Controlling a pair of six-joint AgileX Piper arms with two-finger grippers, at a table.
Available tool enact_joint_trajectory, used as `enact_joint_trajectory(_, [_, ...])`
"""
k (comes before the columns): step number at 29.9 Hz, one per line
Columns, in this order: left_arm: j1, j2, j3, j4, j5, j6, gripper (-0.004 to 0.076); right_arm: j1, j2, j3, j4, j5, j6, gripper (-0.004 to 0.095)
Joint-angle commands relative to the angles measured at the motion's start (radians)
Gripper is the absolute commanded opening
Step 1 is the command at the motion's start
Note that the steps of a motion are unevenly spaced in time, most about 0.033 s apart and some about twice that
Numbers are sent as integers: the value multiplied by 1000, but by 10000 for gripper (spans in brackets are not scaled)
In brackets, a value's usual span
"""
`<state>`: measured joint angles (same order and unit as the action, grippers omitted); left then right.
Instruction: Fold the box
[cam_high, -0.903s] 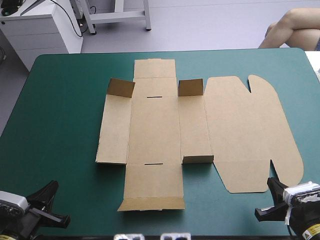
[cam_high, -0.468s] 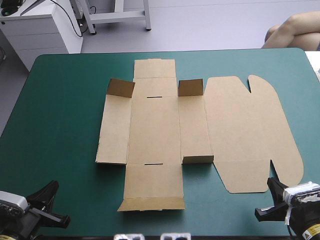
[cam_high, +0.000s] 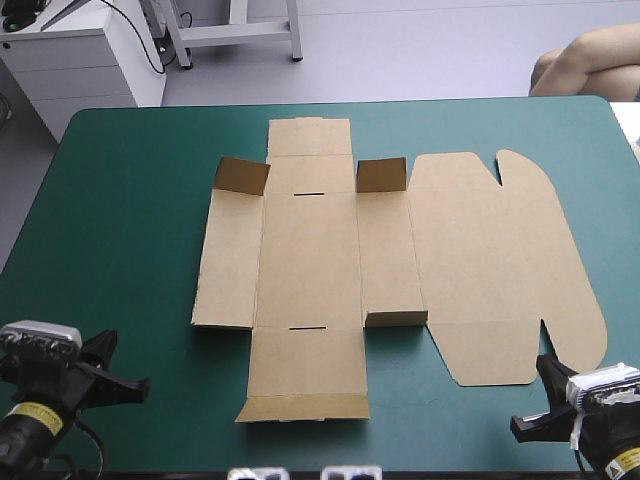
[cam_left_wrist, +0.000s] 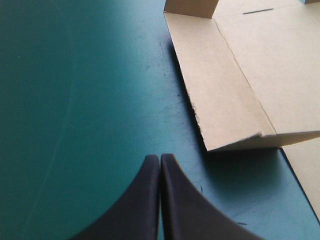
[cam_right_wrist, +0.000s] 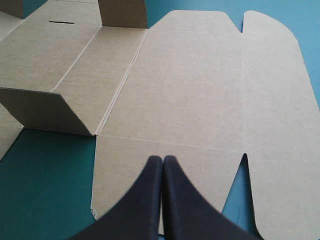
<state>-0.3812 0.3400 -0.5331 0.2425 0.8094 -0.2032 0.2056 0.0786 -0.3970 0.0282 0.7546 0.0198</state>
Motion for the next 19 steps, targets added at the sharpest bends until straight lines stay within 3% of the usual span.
enact_joint_trajectory(1, [-1, 156, -93, 8, -77, -11, -8, -1, 15, -24, -11, -68, -9, -20])
enact_joint_trajectory(11, [-1, 446, -245, -38, -75, 7, -8, -1, 15, -24, -11, -68, -9, -20])
enact_joint_trajectory(16, [17, 517, -295, -172, -77, 195, 6, -1, 15, -24, -11, -68, -9, -20])
enact_joint_trajectory(19, [108, 572, -306, -252, -77, 277, 6, -1, 15, -24, -11, -68, -9, -20])
